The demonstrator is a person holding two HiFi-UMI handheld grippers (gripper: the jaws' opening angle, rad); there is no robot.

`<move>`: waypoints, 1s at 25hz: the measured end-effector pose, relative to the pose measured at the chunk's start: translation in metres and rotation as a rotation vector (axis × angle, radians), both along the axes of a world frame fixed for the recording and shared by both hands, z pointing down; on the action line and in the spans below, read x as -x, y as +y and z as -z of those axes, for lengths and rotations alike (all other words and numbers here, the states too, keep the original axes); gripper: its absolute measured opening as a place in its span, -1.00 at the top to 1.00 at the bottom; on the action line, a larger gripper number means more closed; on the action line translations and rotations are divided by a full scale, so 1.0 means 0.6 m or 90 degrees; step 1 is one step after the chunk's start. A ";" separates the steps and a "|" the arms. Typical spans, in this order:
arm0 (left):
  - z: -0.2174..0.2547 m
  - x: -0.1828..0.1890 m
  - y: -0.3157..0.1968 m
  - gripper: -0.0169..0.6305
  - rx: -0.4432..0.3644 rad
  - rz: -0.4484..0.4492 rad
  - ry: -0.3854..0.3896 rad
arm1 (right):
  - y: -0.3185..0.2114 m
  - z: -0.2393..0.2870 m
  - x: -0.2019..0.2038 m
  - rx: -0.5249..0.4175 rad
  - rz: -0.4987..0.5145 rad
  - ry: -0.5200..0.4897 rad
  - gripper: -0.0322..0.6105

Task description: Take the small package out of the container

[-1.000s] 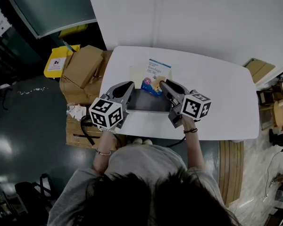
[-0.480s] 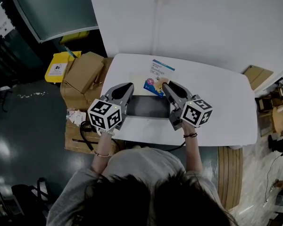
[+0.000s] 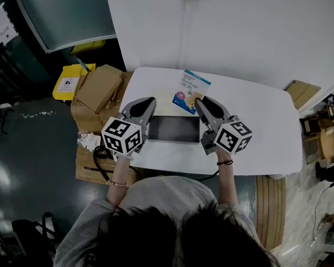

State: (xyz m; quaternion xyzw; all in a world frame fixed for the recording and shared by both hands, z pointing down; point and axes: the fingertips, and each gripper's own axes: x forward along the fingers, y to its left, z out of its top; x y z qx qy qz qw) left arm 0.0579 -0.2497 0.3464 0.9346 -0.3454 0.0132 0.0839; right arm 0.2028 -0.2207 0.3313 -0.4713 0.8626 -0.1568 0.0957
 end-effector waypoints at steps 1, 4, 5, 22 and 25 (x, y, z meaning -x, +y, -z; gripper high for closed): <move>0.001 0.001 -0.001 0.97 -0.002 0.000 -0.001 | 0.000 0.000 -0.001 -0.002 -0.002 0.000 0.58; 0.004 0.004 -0.004 0.97 -0.006 -0.002 -0.001 | 0.000 0.002 -0.002 -0.008 -0.008 0.002 0.58; 0.004 0.005 -0.004 0.97 -0.007 -0.002 -0.002 | 0.001 0.002 -0.002 -0.009 -0.010 0.003 0.58; -0.002 0.003 -0.006 0.97 -0.008 -0.011 -0.006 | -0.001 -0.004 -0.005 -0.013 -0.021 0.012 0.58; -0.002 0.005 -0.007 0.97 -0.008 -0.011 -0.005 | -0.001 -0.005 -0.005 -0.012 -0.023 0.013 0.58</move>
